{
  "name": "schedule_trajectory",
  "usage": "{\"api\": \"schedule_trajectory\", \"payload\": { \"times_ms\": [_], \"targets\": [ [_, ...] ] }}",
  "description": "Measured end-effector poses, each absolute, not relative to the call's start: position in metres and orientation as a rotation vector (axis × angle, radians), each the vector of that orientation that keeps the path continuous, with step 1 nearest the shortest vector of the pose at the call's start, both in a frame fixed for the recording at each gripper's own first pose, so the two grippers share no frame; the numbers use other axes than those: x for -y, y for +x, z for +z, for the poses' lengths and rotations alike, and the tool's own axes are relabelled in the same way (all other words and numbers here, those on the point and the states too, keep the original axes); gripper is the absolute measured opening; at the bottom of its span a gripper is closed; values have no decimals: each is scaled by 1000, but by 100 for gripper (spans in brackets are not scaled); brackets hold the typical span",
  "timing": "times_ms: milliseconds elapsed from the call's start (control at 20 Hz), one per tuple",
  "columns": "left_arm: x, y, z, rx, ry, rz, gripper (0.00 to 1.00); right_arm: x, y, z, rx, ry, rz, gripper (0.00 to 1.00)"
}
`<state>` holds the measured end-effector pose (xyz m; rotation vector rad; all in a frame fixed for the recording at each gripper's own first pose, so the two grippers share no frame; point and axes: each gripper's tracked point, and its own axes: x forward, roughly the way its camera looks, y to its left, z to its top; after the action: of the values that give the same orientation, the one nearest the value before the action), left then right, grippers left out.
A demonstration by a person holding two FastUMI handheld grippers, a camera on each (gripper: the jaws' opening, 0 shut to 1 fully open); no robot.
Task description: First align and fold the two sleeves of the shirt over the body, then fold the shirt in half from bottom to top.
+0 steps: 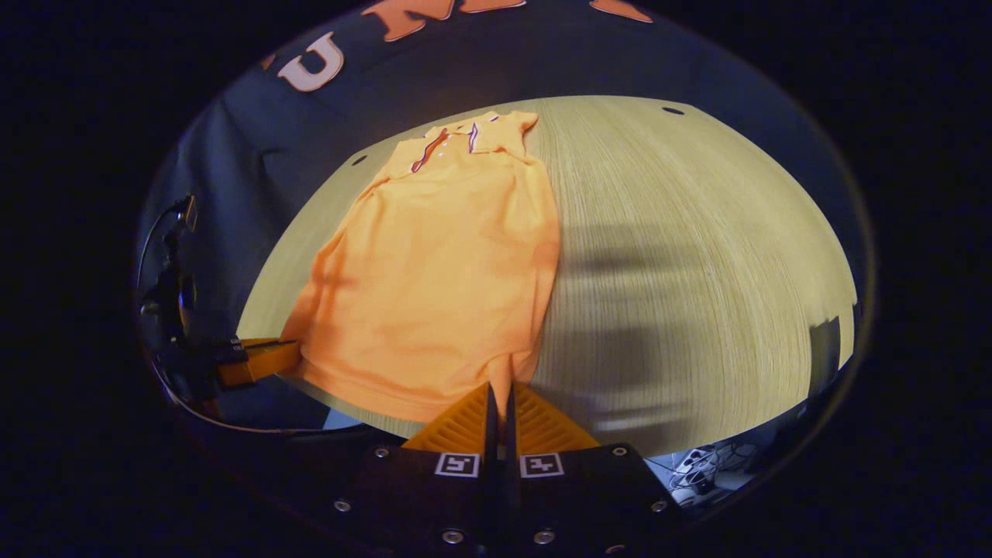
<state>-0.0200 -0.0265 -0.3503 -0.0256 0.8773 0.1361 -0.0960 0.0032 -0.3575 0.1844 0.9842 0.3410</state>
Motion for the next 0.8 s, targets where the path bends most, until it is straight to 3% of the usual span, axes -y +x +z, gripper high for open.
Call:
{"api": "schedule_trajectory", "payload": {
  "times_ms": [300,800],
  "targets": [
    [28,-8,-315,-812,-70,145,7,-21,-80,-323,-917,399,442,5],
    [30,27,-246,-681,-117,163,7,-30,-51,-270,-824,489,529,5]
  ]
}}
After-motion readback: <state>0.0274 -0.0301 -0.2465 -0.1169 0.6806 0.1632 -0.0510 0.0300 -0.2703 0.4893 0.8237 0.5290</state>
